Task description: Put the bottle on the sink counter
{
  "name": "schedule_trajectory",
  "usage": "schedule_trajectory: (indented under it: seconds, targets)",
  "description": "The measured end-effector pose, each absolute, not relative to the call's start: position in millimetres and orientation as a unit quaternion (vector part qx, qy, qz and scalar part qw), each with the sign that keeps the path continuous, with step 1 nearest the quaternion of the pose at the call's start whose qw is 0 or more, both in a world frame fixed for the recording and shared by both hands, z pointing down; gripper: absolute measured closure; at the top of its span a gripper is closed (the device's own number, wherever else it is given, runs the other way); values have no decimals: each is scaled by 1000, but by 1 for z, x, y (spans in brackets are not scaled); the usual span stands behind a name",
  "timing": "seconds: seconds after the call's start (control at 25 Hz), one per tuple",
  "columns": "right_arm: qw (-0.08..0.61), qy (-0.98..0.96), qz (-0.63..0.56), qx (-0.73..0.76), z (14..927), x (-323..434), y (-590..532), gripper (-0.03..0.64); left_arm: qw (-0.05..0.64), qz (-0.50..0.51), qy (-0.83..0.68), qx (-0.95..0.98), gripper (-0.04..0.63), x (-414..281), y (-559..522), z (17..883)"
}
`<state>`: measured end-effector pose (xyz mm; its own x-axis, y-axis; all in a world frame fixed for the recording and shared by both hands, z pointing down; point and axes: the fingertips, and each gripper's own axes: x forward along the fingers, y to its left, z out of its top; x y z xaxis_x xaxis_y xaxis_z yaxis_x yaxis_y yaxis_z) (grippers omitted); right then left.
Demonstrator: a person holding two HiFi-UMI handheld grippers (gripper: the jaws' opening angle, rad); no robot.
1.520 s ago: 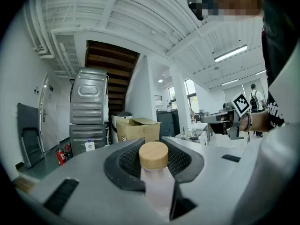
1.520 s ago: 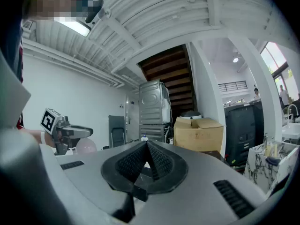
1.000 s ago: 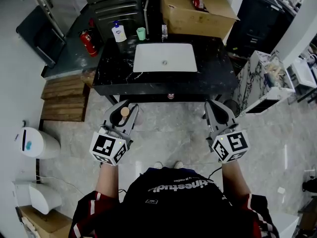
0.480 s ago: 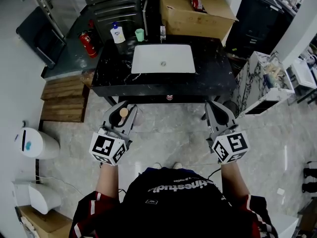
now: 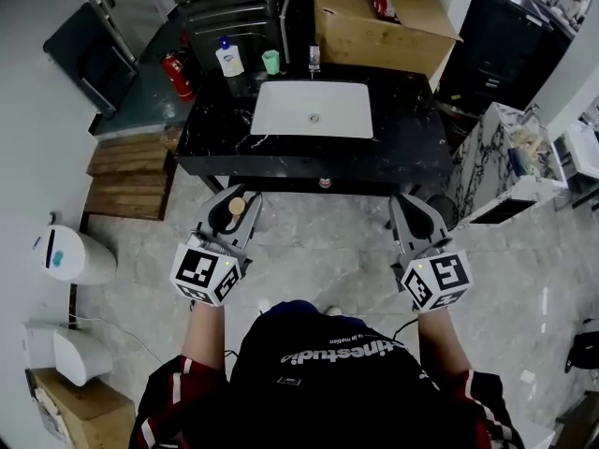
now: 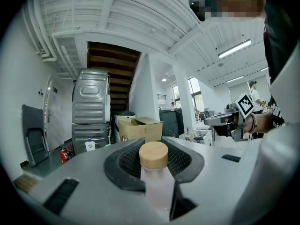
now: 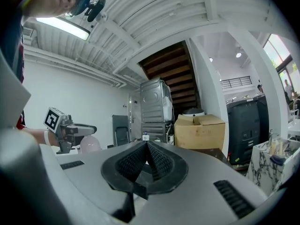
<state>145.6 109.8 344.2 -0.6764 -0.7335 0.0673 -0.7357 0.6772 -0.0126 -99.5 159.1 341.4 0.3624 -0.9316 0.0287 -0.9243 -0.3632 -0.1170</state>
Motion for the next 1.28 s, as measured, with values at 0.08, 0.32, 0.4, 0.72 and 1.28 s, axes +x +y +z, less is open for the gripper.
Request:
schedule_trajectory:
  seconds: [0.08,0.32,0.4,0.72,1.28]
  targets:
    - [30,-917,26,398,351,147,104,579,40,-48,565,-823,479,-97,155,342]
    - [36,-916,38,399,367,144,66,578,39,-55,567,-821,479,-101,119,349]
    - [38,-914,37,402,370,138,47,578,37,-55,563,-824,479,-105,99,355]
    - [43,-903,22,427,366,106,-58,578,27,-34,541,-840,479,-134,-19,366]
    - [47,-877,23,477,353,61,-189,578,49,-31,468,-882,479,-146,-179,355]
